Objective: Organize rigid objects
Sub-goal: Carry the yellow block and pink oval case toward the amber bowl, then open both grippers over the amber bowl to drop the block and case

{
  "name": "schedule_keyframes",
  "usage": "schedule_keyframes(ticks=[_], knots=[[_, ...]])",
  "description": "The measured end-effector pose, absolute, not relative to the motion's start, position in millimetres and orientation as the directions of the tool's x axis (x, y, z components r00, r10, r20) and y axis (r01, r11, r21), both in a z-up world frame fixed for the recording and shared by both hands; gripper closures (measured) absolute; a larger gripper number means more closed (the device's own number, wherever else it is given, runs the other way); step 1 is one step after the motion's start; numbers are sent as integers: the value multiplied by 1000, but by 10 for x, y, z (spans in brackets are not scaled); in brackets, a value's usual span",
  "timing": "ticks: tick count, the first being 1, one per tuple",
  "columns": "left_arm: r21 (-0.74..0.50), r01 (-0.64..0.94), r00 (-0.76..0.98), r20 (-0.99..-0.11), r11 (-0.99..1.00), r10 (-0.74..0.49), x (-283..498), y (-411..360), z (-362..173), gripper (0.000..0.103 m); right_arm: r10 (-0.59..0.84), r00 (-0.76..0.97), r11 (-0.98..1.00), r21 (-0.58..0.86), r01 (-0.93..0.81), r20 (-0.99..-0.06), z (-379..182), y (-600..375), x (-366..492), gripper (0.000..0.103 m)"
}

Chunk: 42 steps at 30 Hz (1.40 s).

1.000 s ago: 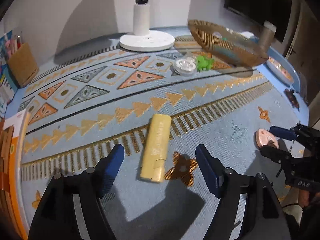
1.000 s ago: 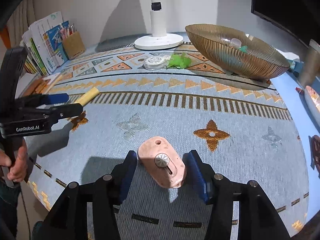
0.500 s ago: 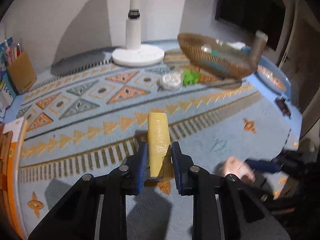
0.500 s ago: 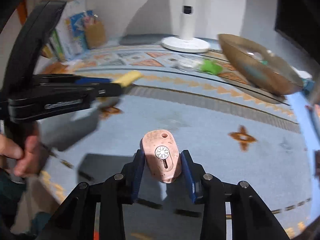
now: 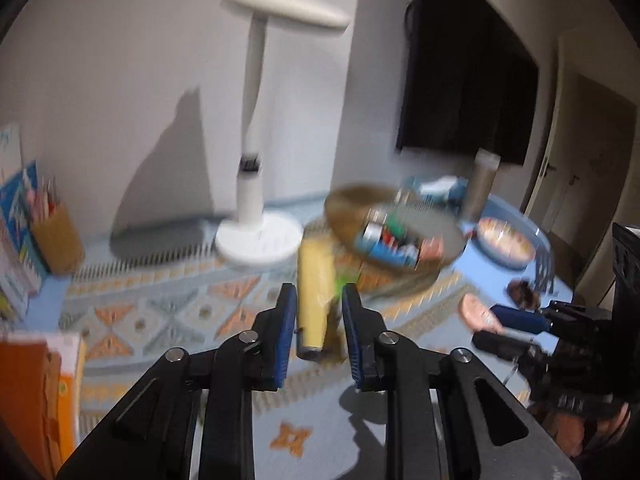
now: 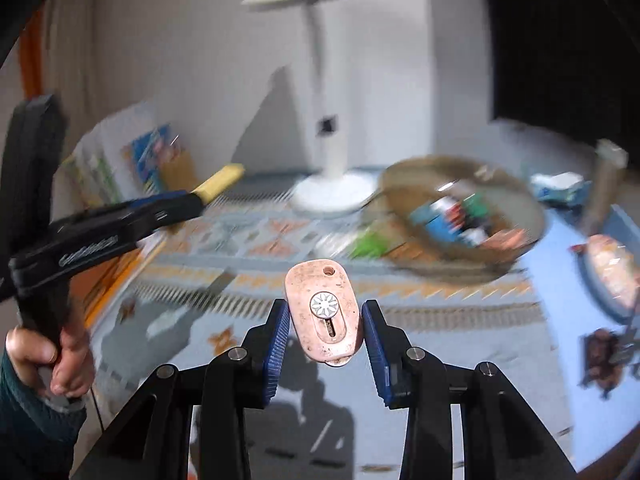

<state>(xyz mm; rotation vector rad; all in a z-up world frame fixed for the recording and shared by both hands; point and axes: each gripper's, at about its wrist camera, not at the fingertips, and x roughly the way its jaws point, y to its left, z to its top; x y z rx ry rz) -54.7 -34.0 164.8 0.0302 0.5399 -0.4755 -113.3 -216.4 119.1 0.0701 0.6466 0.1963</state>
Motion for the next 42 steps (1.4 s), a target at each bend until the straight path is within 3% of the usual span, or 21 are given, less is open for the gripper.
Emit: schedule_keyframes(ticks=[7, 10, 12, 13, 14, 15, 16, 17, 21, 22, 24, 26, 27, 32, 42], knots=[[-68, 521, 774, -381, 851, -505, -294, -890, 2223, 84, -15, 876, 987, 131, 89, -483, 1858, -3050, -902, 66], [-89, 531, 750, -413, 843, -516, -21, -1015, 2212, 84, -60, 870, 977, 148, 151, -489, 1928, -3364, -638, 66], [-114, 560, 681, -501, 820, -535, 101, -980, 2048, 83, -35, 863, 970, 190, 150, -504, 1871, -3483, -540, 66], [-116, 551, 656, -552, 826, -515, 117, -946, 1912, 77, -14, 856, 967, 211, 143, -516, 1806, -3523, -487, 66], [-115, 542, 632, -598, 833, -493, 101, -906, 1739, 59, -4, 850, 966, 216, 139, -527, 1746, -3547, -439, 66], [-117, 525, 608, -641, 843, -468, 61, -855, 1532, 50, 5, 844, 967, 219, 133, -536, 1679, -3548, -423, 66], [-119, 504, 586, -680, 855, -440, 25, -829, 1360, 34, 20, 838, 967, 223, 122, -545, 1596, -3545, -407, 66], [-121, 487, 559, -718, 865, -415, -5, -814, 1174, 30, 43, 827, 966, 234, 109, -561, 1500, -3527, -407, 66], [-56, 441, 478, -830, 896, -287, -102, -938, 513, 31, 94, 798, 957, 276, 93, -595, 1235, -3451, -388, 66], [-22, 427, 474, -846, 904, -244, -92, -973, 413, 36, 97, 795, 957, 276, 92, -599, 1210, -3441, -395, 66], [1, 412, 457, -865, 911, -205, -82, -1027, 295, 47, 94, 799, 958, 273, 90, -594, 1216, -3435, -450, 66], [-12, 408, 451, -867, 913, -213, -64, -1031, 230, 78, 87, 811, 959, 268, 88, -579, 1271, -3460, -535, 66], [-6, 412, 466, -858, 911, -217, -61, -1039, 240, 82, 79, 816, 961, 261, 91, -573, 1294, -3471, -575, 66], [-74, 407, 527, -795, 910, -300, -62, -991, 486, 82, 53, 838, 962, 252, 102, -543, 1406, -3532, -717, 66], [-98, 464, 722, -534, 880, -440, 116, -1301, 1860, 82, -83, 885, 959, 206, 196, -458, 1886, -3862, -610, 66]])
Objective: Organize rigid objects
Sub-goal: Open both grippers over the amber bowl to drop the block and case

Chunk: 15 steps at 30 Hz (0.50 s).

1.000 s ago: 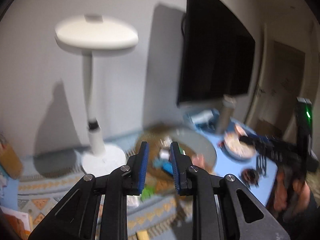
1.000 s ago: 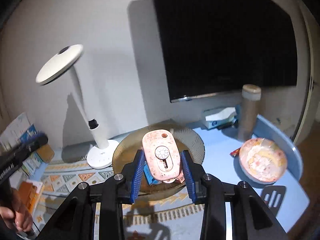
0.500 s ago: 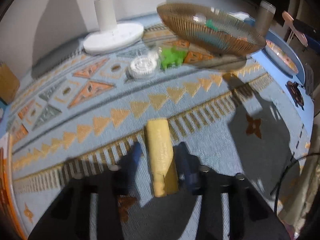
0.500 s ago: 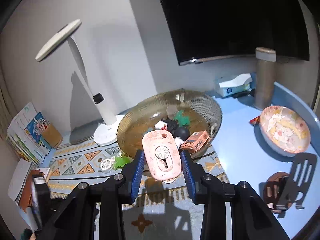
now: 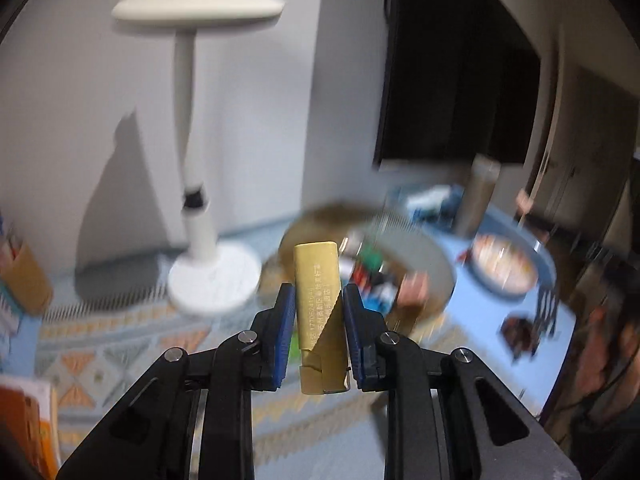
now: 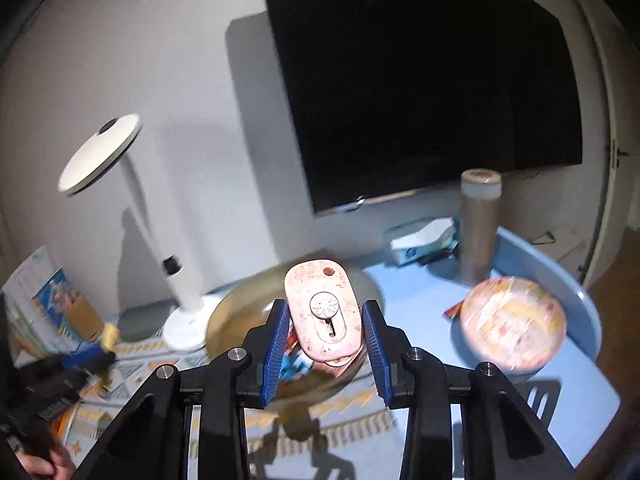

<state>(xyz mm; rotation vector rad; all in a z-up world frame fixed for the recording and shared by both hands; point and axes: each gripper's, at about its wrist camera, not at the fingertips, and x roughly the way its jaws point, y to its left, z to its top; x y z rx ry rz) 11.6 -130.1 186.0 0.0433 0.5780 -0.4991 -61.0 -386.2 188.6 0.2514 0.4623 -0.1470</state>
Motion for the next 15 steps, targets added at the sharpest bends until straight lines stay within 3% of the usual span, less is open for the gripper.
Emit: schedule_keyframes(ticks=[4, 8, 13, 14, 15], knots=[[-260, 517, 602, -568, 816, -562, 600, -1591, 1733, 82, -115, 851, 954, 183, 239, -512, 1781, -4010, -223, 66], [-274, 508, 542, -635, 817, -550, 995, -1929, 1271, 82, -106, 767, 945, 174, 275, -633, 1375, -4177, 312, 66], [-248, 500, 525, -675, 830, -519, 1269, -2209, 944, 81, -101, 705, 952, 139, 274, -702, 1056, -4228, 696, 66], [-239, 513, 532, -665, 824, -524, 1287, -2244, 951, 74, -103, 697, 952, 132, 275, -710, 1025, -4236, 746, 64], [-214, 523, 542, -663, 825, -516, 1302, -2285, 971, 63, -103, 694, 954, 128, 272, -712, 1014, -4240, 777, 55]])
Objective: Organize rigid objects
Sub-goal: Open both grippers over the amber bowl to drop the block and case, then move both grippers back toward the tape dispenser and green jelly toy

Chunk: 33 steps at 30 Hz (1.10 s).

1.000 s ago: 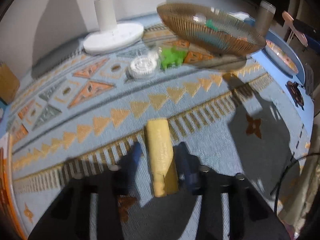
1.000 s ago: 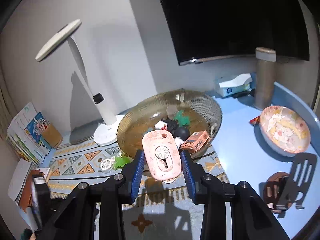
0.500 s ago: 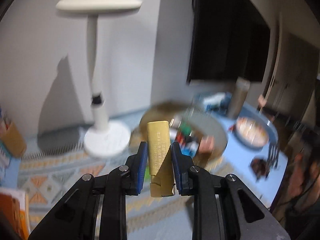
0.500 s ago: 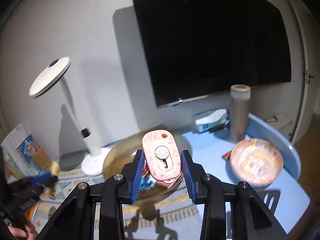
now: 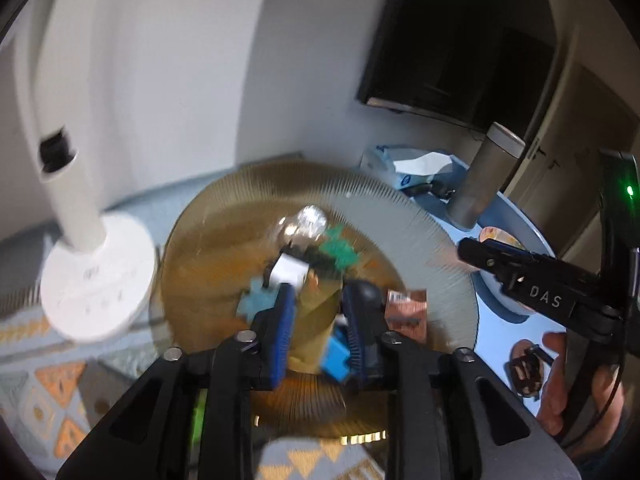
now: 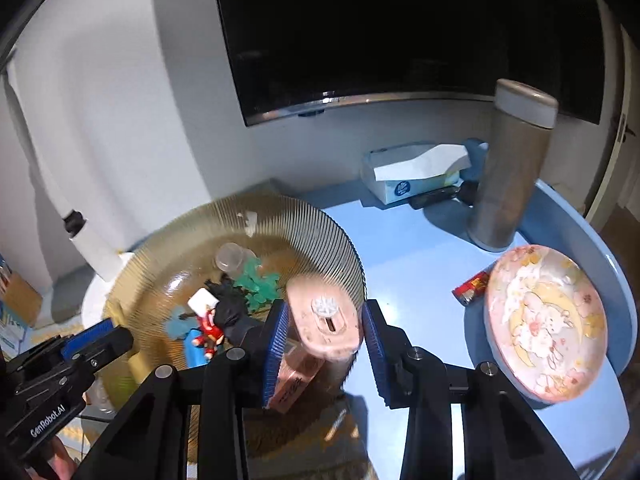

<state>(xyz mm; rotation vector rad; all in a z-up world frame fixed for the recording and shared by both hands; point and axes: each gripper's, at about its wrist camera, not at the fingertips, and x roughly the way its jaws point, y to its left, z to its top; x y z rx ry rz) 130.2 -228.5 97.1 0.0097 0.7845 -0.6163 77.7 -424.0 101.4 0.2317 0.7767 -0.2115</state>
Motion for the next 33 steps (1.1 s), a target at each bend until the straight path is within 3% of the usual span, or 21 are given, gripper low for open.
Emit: schedule_keyframes(ticks=[1, 2, 8, 18, 22, 26, 33], knots=[[-169, 516, 568, -667, 840, -483, 1296, -2311, 1015, 39, -108, 697, 952, 127, 277, -709, 1016, -4246, 790, 51], [-150, 512, 589, -655, 846, -473, 1271, -2280, 1076, 24, -121, 708, 947, 134, 294, -695, 1045, -4277, 763, 43], [-217, 517, 612, -583, 828, -535, 1048, -1811, 1414, 22, -87, 736, 935, 201, 294, -671, 1211, -4277, 524, 42], [-238, 462, 708, -481, 855, -517, 360, -858, 2049, 21, 76, 790, 947, 292, 134, -608, 1711, -3610, -52, 41], [-246, 463, 750, -405, 852, -524, 14, -512, 2336, 5, 140, 819, 952, 302, 42, -557, 2003, -3164, -312, 38], [-195, 448, 802, -343, 872, -489, -310, -277, 2520, 2, 165, 845, 957, 291, -12, -508, 2199, -2792, -522, 16], [-4, 298, 877, -393, 955, -275, -592, -215, 2228, 1, 160, 849, 976, 207, -61, -504, 2068, -2272, -691, 8]])
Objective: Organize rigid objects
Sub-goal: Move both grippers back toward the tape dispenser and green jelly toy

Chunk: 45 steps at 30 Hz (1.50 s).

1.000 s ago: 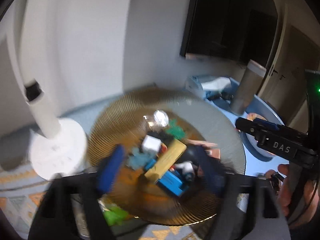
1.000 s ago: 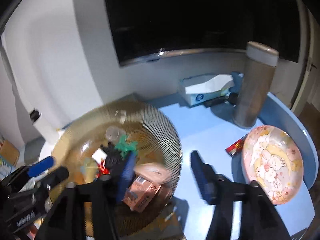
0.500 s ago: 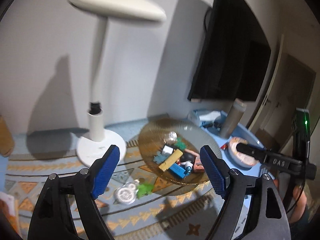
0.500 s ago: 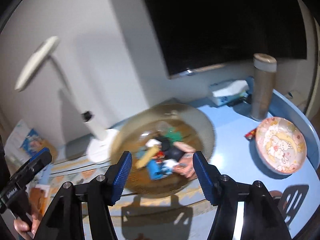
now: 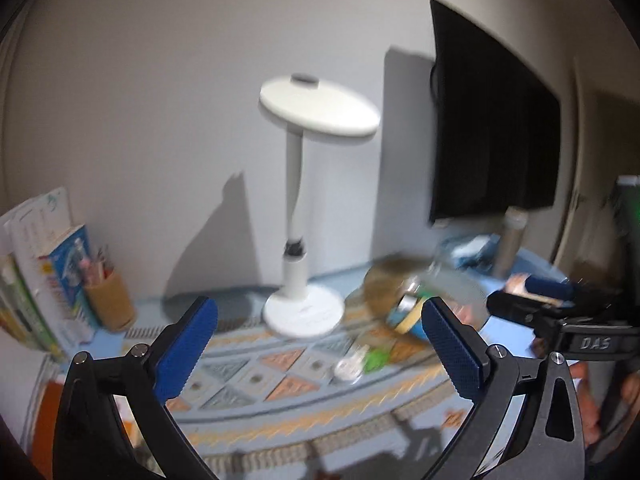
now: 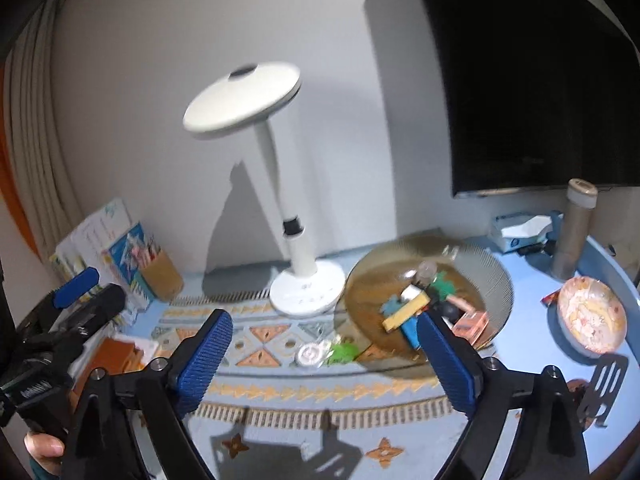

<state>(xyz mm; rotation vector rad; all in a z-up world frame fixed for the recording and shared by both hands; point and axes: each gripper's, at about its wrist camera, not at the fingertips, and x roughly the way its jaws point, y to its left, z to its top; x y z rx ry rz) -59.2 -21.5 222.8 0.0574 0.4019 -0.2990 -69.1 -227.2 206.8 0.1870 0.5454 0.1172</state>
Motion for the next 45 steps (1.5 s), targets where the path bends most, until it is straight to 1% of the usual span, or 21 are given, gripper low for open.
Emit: schedule_keyframes(ticks=[3, 7, 9, 11, 14, 18, 22, 27, 29, 33, 37, 43, 45], knots=[[15, 305, 858, -437, 952, -268, -623, -188, 1910, 1, 150, 824, 980, 195, -49, -547, 1800, -2173, -645, 8], [-39, 292, 823, -499, 956, -272, -571, -121, 1484, 1, 111, 788, 982, 189, 7, -606, 1405, -2157, -572, 8], [-37, 268, 815, -524, 963, -247, -529, -97, 1284, 1, 92, 769, 985, 172, 23, -632, 1183, -2158, -517, 8], [-16, 244, 804, -556, 970, -211, -458, -83, 1056, 1, 65, 762, 991, 133, 27, -644, 984, -2132, -482, 8], [-21, 230, 779, -596, 973, -197, -381, -59, 817, 1, 22, 757, 996, 84, 43, -653, 740, -2127, -445, 8], [-49, 206, 752, -631, 977, -190, -309, 28, 585, 1, 37, 752, 992, 113, 50, -658, 524, -2201, -416, 8], [-73, 180, 736, -651, 981, -184, -242, 77, 473, 1, 32, 744, 989, 128, 72, -667, 379, -2269, -369, 8], [-91, 188, 738, -643, 978, -201, -255, 90, 468, 1, 28, 713, 985, 139, 98, -701, 196, -2302, -302, 8], [-96, 192, 735, -645, 977, -208, -250, 86, 461, 1, 9, 731, 988, 119, 99, -682, 223, -2284, -319, 8], [-99, 196, 725, -656, 976, -212, -231, 72, 439, 1, -13, 712, 994, 66, 83, -702, 191, -2188, -273, 8], [-57, 203, 736, -650, 978, -191, -269, 4, 441, 1, -29, 716, 996, 38, 77, -698, 196, -2143, -281, 8], [33, 219, 753, -641, 975, -147, -321, -140, 439, 1, -12, 702, 996, 53, 72, -712, 165, -2161, -264, 8], [46, 220, 755, -641, 974, -140, -322, -159, 435, 1, -5, 699, 996, 59, 67, -715, 159, -2161, -261, 8]])
